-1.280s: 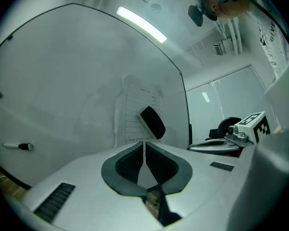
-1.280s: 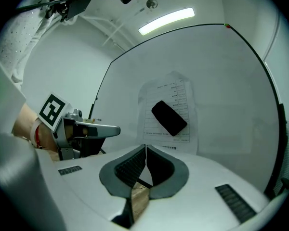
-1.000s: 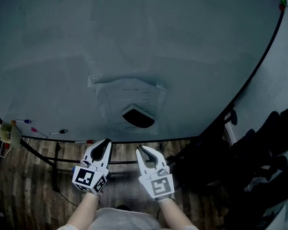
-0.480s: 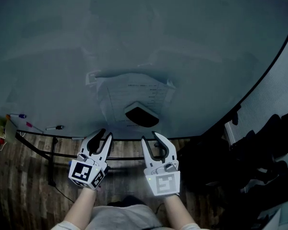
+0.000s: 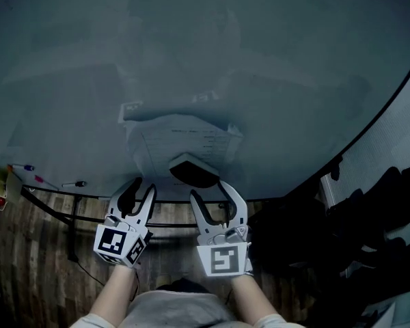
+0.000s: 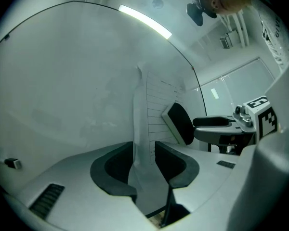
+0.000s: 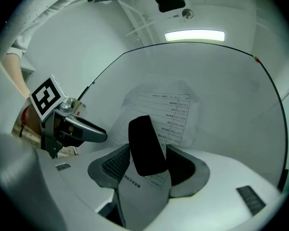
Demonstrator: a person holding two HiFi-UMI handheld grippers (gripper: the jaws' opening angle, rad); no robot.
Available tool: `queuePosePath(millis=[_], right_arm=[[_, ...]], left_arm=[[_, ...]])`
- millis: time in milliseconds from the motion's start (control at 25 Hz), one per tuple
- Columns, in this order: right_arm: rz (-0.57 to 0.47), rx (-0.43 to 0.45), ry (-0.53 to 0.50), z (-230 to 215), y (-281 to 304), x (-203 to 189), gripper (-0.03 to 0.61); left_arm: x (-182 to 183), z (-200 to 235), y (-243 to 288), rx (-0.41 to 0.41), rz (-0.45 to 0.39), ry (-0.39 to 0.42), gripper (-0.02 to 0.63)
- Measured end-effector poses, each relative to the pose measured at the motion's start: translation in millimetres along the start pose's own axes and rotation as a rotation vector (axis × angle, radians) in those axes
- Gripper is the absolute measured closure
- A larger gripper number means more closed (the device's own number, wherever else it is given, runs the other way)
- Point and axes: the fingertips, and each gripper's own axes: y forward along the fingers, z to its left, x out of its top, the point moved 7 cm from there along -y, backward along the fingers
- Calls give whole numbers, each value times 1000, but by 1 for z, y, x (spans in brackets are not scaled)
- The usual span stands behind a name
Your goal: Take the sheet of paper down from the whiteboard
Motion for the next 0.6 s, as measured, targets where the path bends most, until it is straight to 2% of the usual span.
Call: queuePosePath(millis=[240,440,600], right_arm=[[7,5,-61,-4,14,4,336],[62,5,-212,2,26,11,325],[104,2,-281,5,36,13,322]], left_arm=[[1,-4,9,17,7,37,467],[-6,-2,13,29,8,28,454],[-7,-1,15,34,-2,16,454]])
